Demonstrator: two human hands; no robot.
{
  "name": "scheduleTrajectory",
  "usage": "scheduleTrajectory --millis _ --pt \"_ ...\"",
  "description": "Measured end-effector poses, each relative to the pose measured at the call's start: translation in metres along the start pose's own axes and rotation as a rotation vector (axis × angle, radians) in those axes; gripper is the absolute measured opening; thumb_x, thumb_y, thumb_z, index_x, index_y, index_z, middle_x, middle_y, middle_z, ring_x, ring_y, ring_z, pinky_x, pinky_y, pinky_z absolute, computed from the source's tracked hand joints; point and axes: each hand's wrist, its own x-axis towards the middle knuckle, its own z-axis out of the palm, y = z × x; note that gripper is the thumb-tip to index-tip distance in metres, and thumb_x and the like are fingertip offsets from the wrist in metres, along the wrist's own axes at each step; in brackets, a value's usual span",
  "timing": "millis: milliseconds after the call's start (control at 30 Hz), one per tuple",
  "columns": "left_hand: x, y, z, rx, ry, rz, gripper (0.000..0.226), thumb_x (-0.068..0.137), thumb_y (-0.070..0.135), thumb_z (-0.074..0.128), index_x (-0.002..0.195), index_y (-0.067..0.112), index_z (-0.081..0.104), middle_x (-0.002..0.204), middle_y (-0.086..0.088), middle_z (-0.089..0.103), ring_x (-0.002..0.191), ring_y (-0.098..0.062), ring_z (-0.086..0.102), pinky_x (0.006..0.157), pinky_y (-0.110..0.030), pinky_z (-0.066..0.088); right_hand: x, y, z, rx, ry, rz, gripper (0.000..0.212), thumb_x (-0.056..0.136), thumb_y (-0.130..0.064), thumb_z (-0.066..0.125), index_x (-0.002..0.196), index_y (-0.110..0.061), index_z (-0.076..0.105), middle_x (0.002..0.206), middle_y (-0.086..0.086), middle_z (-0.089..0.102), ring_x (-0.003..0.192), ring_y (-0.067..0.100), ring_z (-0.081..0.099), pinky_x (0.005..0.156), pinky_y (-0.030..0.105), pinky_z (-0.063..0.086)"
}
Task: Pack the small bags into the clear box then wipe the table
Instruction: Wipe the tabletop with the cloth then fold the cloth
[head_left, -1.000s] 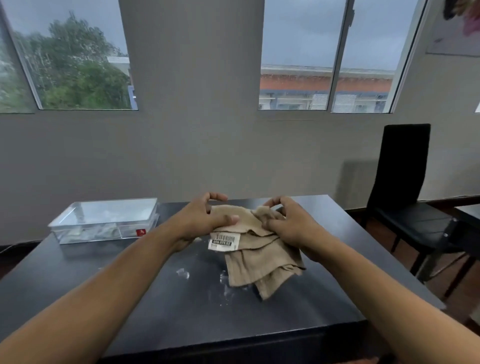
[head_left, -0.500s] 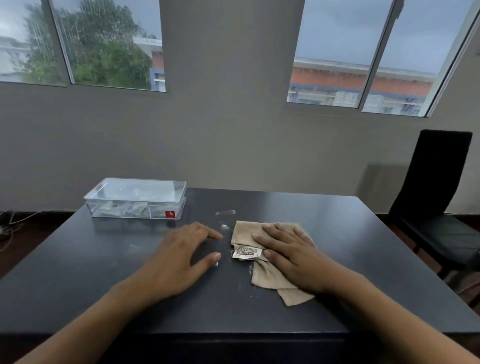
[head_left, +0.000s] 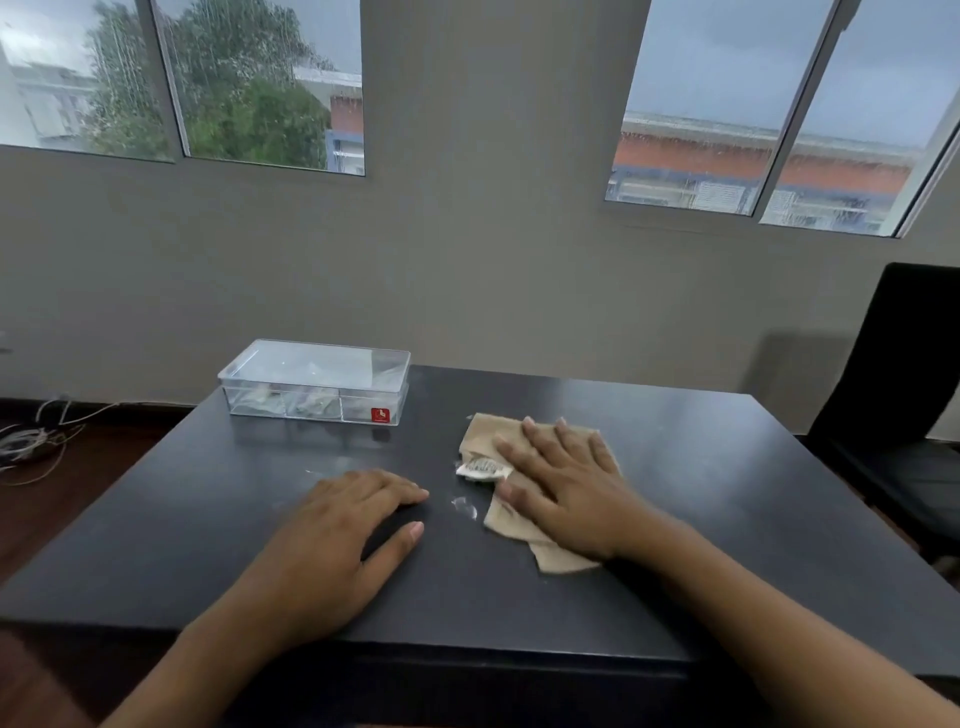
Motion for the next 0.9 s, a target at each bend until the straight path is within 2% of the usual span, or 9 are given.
scheduleTrajectory --millis 100,200,367,433,567,700,800,900 --pt "0.000 -0.002 0.002 -0.024 -0.004 0.003 0.051 0.097 0.066 0.030 0.134 0.044 0.056 0.134 0.032 0.052 0.129 0.008 0.044 0.111 -0.023 0.032 -0.035 0.002 -0.001 0.031 -0.010 -0.042 0.069 0.091 -0.083 0.020 0.154 -0.062 -0.001 0.169 -0.022 -0.012 0.155 0.011 -0.023 0.126 0.049 -0.012" --pt "-0.001 -0.003 0.003 -0.037 -0.004 0.007 0.050 0.098 0.066 0.030 0.134 0.044 0.056 0.135 0.032 0.050 0.130 0.009 0.042 0.113 -0.023 0.031 -0.036 0.021 -0.007 0.041 -0.043 0.022 0.074 0.085 -0.089 0.018 0.153 -0.064 0.001 0.169 -0.024 -0.011 0.155 0.009 -0.022 0.126 0.048 -0.012" --pt "-0.001 -0.002 0.002 -0.049 0.000 0.012 0.047 0.098 0.065 0.032 0.134 0.045 0.055 0.134 0.033 0.049 0.130 0.010 0.041 0.111 -0.020 0.028 0.024 0.041 -0.007 -0.002 0.025 0.239 0.077 0.094 -0.077 0.015 0.162 -0.042 0.005 0.172 -0.009 -0.009 0.156 0.017 -0.020 0.124 0.052 -0.016" --pt "-0.001 -0.001 0.001 -0.059 -0.002 0.012 0.046 0.099 0.064 0.034 0.134 0.045 0.056 0.134 0.033 0.050 0.129 0.010 0.042 0.111 -0.020 0.029 0.047 0.032 -0.004 -0.004 0.030 0.266 0.076 0.097 -0.073 0.015 0.163 -0.037 0.005 0.172 -0.007 -0.012 0.157 0.020 -0.020 0.123 0.056 -0.015" --pt "-0.001 -0.002 0.000 -0.050 -0.003 0.018 0.045 0.099 0.064 0.034 0.133 0.045 0.056 0.133 0.032 0.051 0.129 0.009 0.043 0.110 -0.020 0.030 0.054 -0.009 0.005 0.030 0.006 0.147 0.064 0.098 -0.071 0.015 0.158 -0.053 0.005 0.172 -0.014 -0.008 0.158 0.024 -0.012 0.123 0.059 -0.010" --pt "-0.001 -0.003 0.001 -0.041 -0.003 0.018 0.046 0.098 0.063 0.033 0.133 0.045 0.056 0.133 0.032 0.050 0.129 0.010 0.042 0.108 -0.017 0.027 0.007 -0.036 0.009 0.017 0.010 -0.042 0.056 0.100 -0.070 0.016 0.154 -0.062 0.003 0.171 -0.019 -0.005 0.158 0.018 -0.013 0.124 0.055 -0.012" --pt "-0.001 -0.004 0.002 -0.046 -0.001 0.018 0.048 0.097 0.064 0.032 0.133 0.044 0.057 0.133 0.032 0.051 0.128 0.009 0.043 0.108 -0.017 0.027 -0.036 -0.026 0.005 0.040 0.008 -0.108 0.053 0.101 -0.070 0.020 0.151 -0.066 0.004 0.169 -0.027 -0.006 0.155 0.006 -0.018 0.125 0.048 -0.013" --pt "-0.001 -0.004 0.003 -0.060 0.002 0.019 0.047 0.097 0.064 0.033 0.132 0.043 0.058 0.132 0.031 0.051 0.127 0.009 0.044 0.109 -0.019 0.030 -0.052 0.004 -0.002 0.052 0.007 -0.074 0.053 0.100 -0.072 0.021 0.151 -0.066 0.009 0.166 -0.033 -0.002 0.155 -0.001 -0.014 0.126 0.044 -0.009"
